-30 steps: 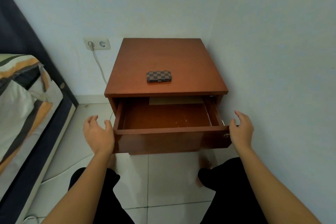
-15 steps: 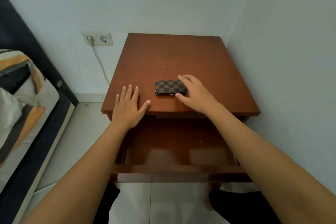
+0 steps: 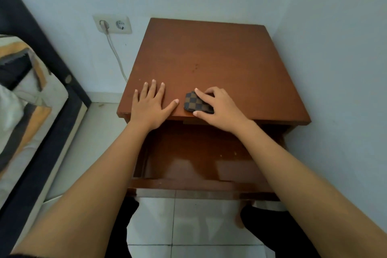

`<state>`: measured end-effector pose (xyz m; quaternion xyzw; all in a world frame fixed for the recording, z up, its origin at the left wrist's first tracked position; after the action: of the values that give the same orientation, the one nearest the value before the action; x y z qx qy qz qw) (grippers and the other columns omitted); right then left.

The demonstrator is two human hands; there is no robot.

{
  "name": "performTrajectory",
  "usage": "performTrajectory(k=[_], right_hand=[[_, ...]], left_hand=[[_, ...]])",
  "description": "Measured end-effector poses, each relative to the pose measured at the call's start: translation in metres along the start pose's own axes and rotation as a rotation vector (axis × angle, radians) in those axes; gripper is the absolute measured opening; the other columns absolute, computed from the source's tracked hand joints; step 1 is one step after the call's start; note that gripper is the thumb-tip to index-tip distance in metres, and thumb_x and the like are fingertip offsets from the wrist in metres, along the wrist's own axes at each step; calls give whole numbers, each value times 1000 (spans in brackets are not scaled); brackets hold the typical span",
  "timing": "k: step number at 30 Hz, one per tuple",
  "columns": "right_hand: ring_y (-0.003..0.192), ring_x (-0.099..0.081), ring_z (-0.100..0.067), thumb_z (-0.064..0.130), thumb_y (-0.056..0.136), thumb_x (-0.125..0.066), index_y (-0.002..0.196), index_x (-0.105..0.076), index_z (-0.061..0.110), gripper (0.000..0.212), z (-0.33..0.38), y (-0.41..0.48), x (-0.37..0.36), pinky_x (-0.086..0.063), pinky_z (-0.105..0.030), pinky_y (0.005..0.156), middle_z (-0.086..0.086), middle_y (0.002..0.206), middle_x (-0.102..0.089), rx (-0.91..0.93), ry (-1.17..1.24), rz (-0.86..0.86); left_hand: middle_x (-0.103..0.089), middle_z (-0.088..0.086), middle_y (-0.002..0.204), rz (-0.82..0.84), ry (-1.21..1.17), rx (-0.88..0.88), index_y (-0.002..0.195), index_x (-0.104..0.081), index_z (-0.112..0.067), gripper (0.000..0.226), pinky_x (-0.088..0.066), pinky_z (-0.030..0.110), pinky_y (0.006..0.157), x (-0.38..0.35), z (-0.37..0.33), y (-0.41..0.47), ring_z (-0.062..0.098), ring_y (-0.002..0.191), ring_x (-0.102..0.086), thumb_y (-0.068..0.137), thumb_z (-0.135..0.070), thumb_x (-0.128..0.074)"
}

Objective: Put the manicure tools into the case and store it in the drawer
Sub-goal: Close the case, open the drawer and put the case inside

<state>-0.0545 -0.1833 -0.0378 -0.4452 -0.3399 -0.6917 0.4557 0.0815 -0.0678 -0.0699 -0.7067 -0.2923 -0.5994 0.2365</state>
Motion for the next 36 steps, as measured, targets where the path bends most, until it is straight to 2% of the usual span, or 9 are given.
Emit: performTrajectory(k=[5,8,11,16,19,25,30,33,36], right_hand=[[115,-36,-24,50,85,-54,144,-29,27,68,23,-56,-8,-32,-34,97,-10,127,-41,85,-51,-54],[115,-37,-22,49,85,-55,143,-30,27,67,28,-80,-23,-32,-33,95,-10,128,-42,128,-67,-8],[119,-34,-22,51,86,-53,144,-26,31,66,18,-85,-55,-32,-33,98,-8,131,-39,85,-69,152],[136,-23,-34,44,82,-63,144,-22,34,75,-29,-72,-110,-30,-45,108,-13,146,-27,-202,31,580],[141,-13,-36,38,80,-67,145,-20,29,80,-43,-70,-127,-25,-50,112,-14,154,-15,-277,-5,652],[137,-23,-35,35,84,-64,145,-21,24,75,-45,-78,-122,-31,-48,111,-14,152,-16,-374,59,606],[131,-37,-28,32,90,-56,141,-33,18,58,-28,-106,-78,-36,-36,105,-9,146,-28,-372,214,382],[125,-43,-23,31,92,-52,135,-43,16,46,-15,-126,-50,-38,-33,101,-6,138,-39,-343,262,245],[119,-48,-19,30,93,-51,127,-52,14,37,-2,-148,-27,-40,-27,95,-3,128,-48,-300,294,116]], left_hand=[[-1,4,159,-3,-34,30,150,-8,-23,74,4,45,115,0,-3,-8,23,145,4,89,-65,-18],[-2,5,159,-12,-31,36,150,-9,-23,73,4,45,115,0,-3,-11,23,145,4,90,-64,-17],[-2,5,159,-23,-36,36,150,-10,-22,72,4,44,115,0,-3,-12,23,145,4,91,-64,-18],[-4,4,159,-53,-42,31,149,-11,-23,72,5,43,115,-1,-2,-12,23,145,2,90,-64,-17],[-5,4,159,-66,-65,35,149,-14,-23,72,5,41,114,-1,-1,-13,22,145,2,90,-64,-18],[-7,4,159,-59,-159,58,148,-18,-21,67,4,40,115,1,-4,-30,22,145,1,93,-58,-24],[-9,6,158,4,-253,74,147,-21,-18,63,0,45,115,5,-17,-65,25,145,1,95,-50,-35],[-15,7,157,0,-388,62,145,-28,-15,59,-8,47,115,6,-27,-101,24,145,-7,95,-44,-41],[-30,4,151,-29,-524,-1,137,-42,-14,51,-27,38,110,8,-37,-141,19,139,-25,94,-40,-46]])
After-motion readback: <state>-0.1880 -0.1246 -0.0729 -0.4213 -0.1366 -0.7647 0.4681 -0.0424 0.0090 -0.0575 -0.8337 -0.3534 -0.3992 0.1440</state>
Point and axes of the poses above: each hand's wrist, its own y-axis towards the middle knuckle, its own x-axis out of the back of the hand, z = x × y, the point moved 9 cm from there along y, towards the middle knuckle
